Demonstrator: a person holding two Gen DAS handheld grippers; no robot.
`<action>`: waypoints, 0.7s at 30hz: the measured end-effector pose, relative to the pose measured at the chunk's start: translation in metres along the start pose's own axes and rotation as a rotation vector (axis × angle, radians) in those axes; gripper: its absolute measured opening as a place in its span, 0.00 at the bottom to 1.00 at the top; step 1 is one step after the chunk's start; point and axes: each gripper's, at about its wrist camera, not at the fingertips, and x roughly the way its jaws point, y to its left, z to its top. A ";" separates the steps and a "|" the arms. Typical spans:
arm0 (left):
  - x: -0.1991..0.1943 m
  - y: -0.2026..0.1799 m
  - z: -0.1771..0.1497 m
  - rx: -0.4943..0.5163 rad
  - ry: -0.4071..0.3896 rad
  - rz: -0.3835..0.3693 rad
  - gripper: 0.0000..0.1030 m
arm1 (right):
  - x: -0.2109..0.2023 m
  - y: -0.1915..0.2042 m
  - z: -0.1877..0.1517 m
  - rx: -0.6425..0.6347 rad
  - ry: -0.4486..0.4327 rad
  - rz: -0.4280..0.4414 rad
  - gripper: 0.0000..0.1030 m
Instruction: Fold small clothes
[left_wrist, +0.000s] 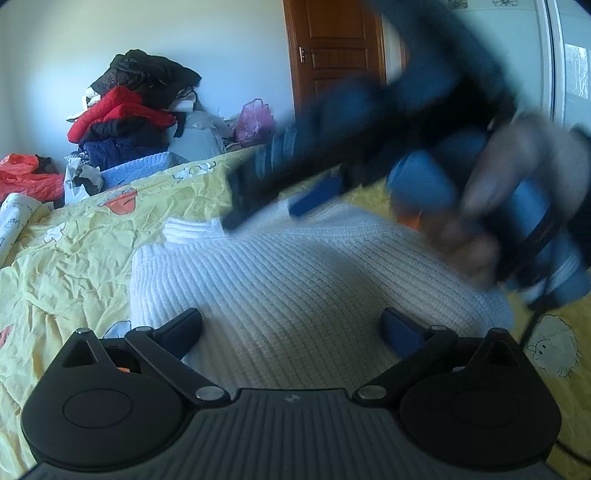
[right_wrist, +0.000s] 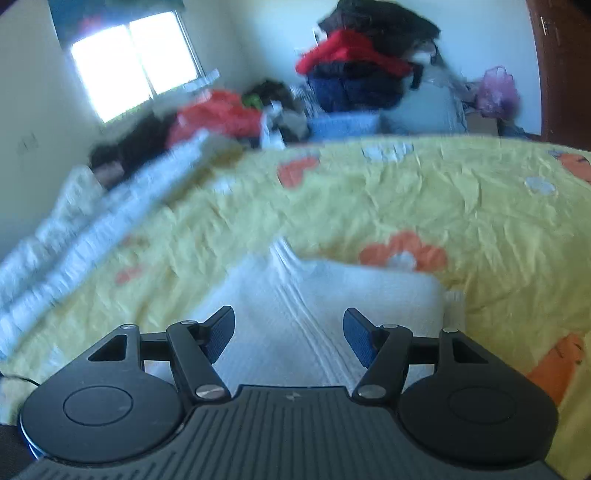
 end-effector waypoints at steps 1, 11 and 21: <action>0.000 0.000 0.000 0.002 -0.002 -0.001 1.00 | 0.013 -0.004 -0.007 -0.014 0.026 -0.036 0.67; -0.028 0.002 0.000 0.016 -0.062 0.025 0.99 | 0.010 -0.012 -0.027 -0.095 -0.062 -0.061 0.68; -0.021 0.049 -0.004 -0.117 -0.055 0.129 0.99 | 0.000 -0.015 -0.044 -0.117 -0.093 -0.110 0.69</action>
